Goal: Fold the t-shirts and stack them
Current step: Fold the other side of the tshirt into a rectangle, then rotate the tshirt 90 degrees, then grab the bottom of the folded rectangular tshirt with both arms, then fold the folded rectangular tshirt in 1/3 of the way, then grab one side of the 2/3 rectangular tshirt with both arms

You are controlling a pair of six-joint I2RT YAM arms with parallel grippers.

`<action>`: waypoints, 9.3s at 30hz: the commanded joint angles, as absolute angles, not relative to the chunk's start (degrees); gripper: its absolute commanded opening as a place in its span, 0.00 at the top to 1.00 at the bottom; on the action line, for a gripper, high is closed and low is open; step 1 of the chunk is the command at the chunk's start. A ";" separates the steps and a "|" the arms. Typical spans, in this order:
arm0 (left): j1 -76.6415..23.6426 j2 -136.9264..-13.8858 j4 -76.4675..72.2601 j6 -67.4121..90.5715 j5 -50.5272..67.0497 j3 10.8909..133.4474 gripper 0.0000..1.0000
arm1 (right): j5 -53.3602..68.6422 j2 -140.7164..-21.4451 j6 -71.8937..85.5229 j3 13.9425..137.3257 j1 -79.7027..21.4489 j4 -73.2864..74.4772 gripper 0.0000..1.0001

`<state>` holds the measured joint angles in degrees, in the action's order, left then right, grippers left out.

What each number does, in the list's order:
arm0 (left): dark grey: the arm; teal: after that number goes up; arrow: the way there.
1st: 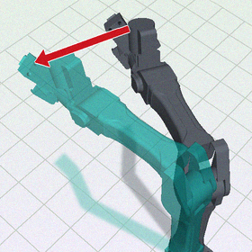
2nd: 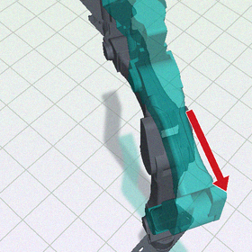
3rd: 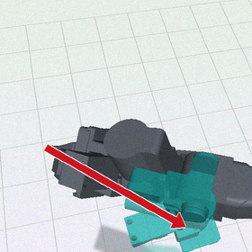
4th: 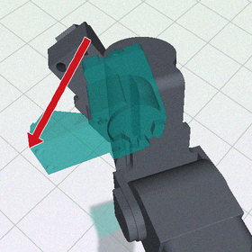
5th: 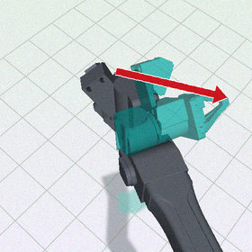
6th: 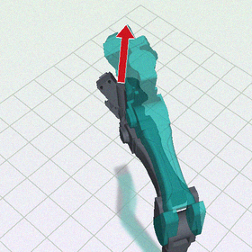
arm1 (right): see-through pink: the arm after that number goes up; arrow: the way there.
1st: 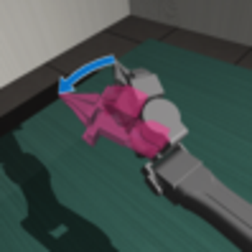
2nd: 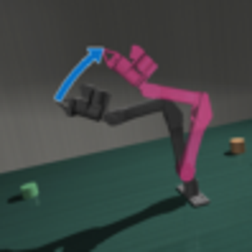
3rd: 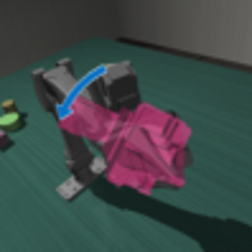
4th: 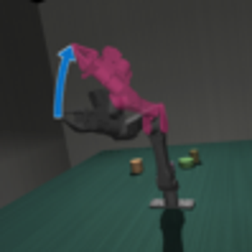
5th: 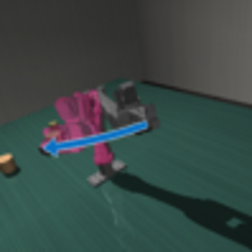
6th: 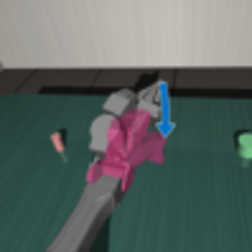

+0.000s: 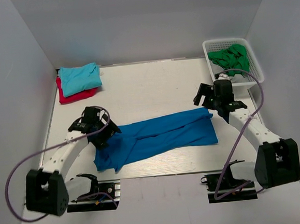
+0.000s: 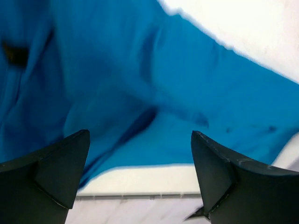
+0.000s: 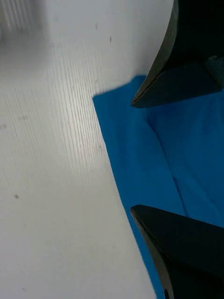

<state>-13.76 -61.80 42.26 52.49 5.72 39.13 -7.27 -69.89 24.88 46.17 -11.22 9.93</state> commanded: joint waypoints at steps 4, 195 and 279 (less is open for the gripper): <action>-13.97 -75.05 33.66 48.86 0.01 46.76 0.01 | 9.31 -81.63 22.67 46.14 -14.93 2.74 0.10; -31.56 -91.22 33.57 47.20 -10.46 73.73 1.00 | -5.89 -87.62 31.56 65.56 -40.17 16.61 1.00; -26.89 -92.45 -0.26 20.92 3.26 42.44 0.75 | 8.18 -99.58 28.04 54.05 -35.33 4.22 0.68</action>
